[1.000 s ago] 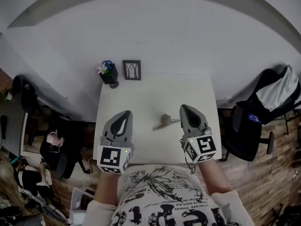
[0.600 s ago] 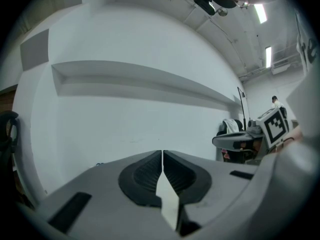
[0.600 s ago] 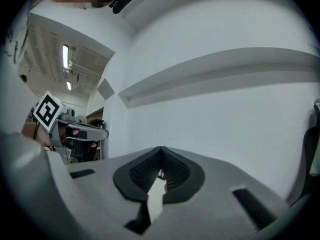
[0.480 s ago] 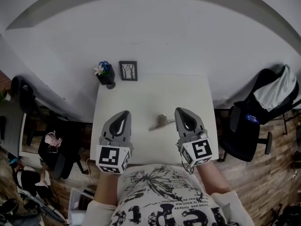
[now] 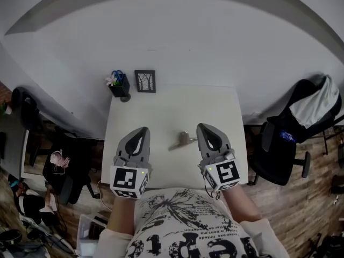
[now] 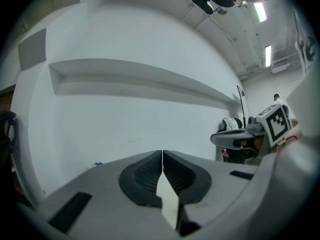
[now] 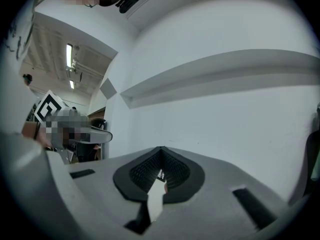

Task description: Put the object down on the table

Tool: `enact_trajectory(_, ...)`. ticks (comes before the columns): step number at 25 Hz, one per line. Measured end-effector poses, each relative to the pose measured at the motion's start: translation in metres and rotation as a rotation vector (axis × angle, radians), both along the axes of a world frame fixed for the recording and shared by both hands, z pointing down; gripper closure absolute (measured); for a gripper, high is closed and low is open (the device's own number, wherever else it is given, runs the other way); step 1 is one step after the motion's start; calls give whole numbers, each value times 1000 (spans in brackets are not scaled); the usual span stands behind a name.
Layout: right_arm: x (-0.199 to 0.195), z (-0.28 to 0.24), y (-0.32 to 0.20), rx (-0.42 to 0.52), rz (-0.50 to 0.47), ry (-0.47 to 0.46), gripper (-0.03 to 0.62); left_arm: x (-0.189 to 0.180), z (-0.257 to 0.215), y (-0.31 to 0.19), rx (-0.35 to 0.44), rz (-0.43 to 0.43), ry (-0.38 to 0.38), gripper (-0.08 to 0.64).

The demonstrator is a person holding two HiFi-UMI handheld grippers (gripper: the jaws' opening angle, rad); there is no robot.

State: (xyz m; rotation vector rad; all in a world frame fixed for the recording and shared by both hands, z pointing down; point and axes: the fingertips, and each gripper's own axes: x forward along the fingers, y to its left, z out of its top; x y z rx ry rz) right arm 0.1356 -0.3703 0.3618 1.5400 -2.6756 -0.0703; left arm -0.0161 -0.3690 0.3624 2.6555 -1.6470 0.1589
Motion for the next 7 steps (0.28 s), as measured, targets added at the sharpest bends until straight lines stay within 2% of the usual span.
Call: enact_trajectory(7, 0, 3, -6, -17, -2, -3, 603, 4, 2, -3, -7, 6, -7, 549)
